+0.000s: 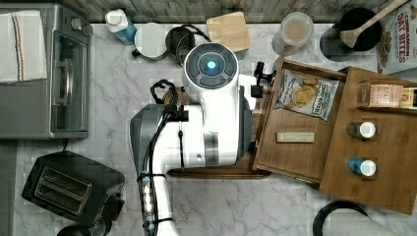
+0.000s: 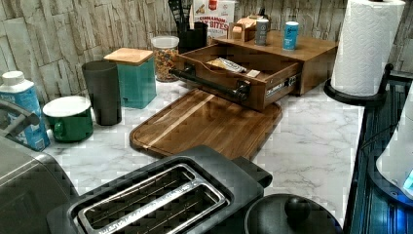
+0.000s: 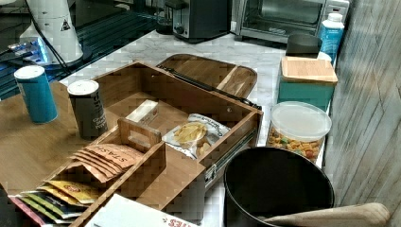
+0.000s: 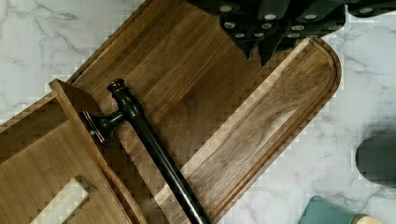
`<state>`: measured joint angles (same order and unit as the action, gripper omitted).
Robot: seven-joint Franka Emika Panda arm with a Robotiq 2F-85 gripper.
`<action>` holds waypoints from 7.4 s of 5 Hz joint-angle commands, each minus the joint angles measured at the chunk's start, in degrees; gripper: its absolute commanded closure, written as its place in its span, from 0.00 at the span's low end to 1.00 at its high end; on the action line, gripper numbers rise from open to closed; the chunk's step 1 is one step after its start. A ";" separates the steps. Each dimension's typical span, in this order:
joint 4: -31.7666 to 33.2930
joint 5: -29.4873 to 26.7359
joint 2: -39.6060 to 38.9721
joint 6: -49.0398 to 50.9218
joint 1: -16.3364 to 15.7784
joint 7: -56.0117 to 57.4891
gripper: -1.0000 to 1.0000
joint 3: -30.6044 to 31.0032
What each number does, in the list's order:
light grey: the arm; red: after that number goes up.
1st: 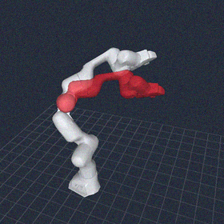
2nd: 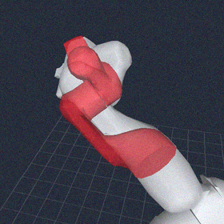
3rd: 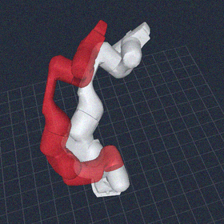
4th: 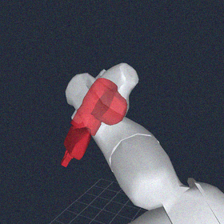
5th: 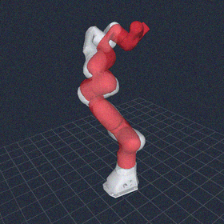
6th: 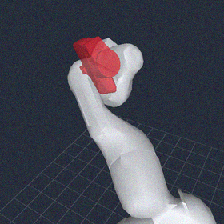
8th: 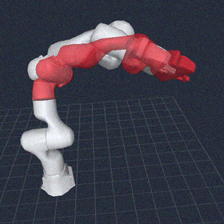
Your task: Pick up the butter.
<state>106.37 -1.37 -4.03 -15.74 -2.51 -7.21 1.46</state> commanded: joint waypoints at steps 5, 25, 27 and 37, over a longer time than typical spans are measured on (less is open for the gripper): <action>0.22 -3.00 -0.56 -6.86 9.53 6.72 1.00 -10.01; 17.95 -2.62 -4.22 -31.32 9.45 -5.34 1.00 -20.58; 11.77 8.47 2.86 -22.16 8.79 -11.80 1.00 -19.22; 2.03 2.03 10.39 -7.25 -1.50 -33.20 1.00 -12.09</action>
<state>114.93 2.72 1.97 -22.21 -5.27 -39.06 -9.78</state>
